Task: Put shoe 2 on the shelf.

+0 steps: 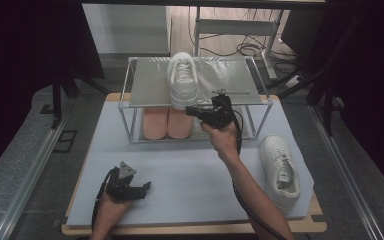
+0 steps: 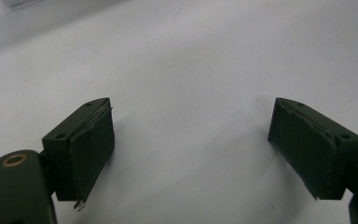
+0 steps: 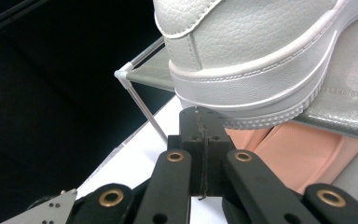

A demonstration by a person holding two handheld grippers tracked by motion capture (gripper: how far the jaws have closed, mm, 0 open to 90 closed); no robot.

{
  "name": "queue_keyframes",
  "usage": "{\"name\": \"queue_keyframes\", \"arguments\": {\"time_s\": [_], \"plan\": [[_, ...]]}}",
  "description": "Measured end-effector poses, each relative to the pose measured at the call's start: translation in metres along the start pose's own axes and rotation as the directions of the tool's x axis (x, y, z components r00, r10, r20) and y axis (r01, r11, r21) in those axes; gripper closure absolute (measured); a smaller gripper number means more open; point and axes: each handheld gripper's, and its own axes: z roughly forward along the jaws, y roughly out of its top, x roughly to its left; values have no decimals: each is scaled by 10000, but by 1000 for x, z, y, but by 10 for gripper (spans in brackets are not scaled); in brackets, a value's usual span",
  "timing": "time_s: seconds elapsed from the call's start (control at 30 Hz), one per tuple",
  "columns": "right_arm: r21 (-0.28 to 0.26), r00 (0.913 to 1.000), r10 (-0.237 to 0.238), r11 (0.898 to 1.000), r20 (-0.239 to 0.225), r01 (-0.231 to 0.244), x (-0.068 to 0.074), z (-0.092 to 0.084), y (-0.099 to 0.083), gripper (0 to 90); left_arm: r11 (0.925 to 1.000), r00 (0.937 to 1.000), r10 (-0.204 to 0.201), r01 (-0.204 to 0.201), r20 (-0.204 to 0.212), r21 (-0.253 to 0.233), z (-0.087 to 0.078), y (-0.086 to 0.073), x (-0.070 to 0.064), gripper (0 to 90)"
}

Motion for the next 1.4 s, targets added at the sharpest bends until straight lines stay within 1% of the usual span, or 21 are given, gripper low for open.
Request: {"name": "queue_keyframes", "arguments": {"time_s": [0.1, 0.4, 0.47, 0.57, 0.67, 0.8, 0.87, 0.97, 1.03, 1.07, 1.17, 1.23, 1.3, 1.37, 1.4], "plan": [[92, 9999, 124, 9999, -93, -123, 1, 5, 1, 900, 10000, 10000, -8, 8, 13, -1, 0, 0, 0, 145], [163, 9995, 129, 9998, -276, -125, 7, 23, 3, 900, 10000, 10000, -12, 12, 13, -5, 0, 0, 0, 145], [123, 9997, 62, 9999, -219, -59, 7, 23, 3, 900, 10000, 10000, -9, 9, 2, -7, 0, 0, 0, 145], [101, 9994, 94, 9999, -327, -90, 5, 22, 3, 900, 10000, 10000, -6, 6, -1, -8, 0, 0, 0, 145], [67, 9999, 29, 10000, -165, -27, 4, 20, 3, 900, 10000, 10000, 22, -22, -9, -5, 0, 0, 0, 146], [157, 9996, 151, 9998, -224, -147, 2, 19, 4, 900, 10000, 10000, -6, 6, 3, -8, 0, 0, 0, 145], [61, 9999, 103, 9999, -56, -102, 5, 20, 3, 900, 10000, 10000, -4, 4, 5, -4, 0, 0, 0, 145], [151, 9999, -115, 9998, 42, 114, 7, 20, 3, 897, 10000, 10000, 7, -7, -1, -2, 0, 0, 0, 145], [166, 9999, -120, 9998, -29, 121, 7, 18, 1, 828, 10000, 10000, -6, 6, 6, -6, 0, 0, 0, 145], [205, 9998, -180, 9996, 48, 179, 7, 17, 0, 798, 10000, 10000, -6, 6, 8, -7, 0, 0, 0, 145], [340, 9988, -491, 9982, 72, 488, 8, 15, -3, 741, 10000, 10000, -9, 9, 6, -8, 0, 0, 0, 145], [444, 9966, -822, 9957, 73, 818, 11, 14, -5, 693, 10000, 10000, -3, 3, -3, -9, 0, 0, 0, 145], [523, 9931, -1149, 9922, 227, 1136, 14, 12, -7, 645, 10000, 10000, -7, 7, -6, -15, 0, 0, 0, 145], [590, 9882, -1497, 9873, 328, 1476, 17, 11, -8, 602, 10000, 10000, -5, 5, -2, -10, 0, 0, 0, 145], [670, 9842, -1728, 9832, 389, 1700, 19, 10, -9, 573, 10000, 10000, -6, 6, -2, -9, 0, 0, 0, 145]]}}
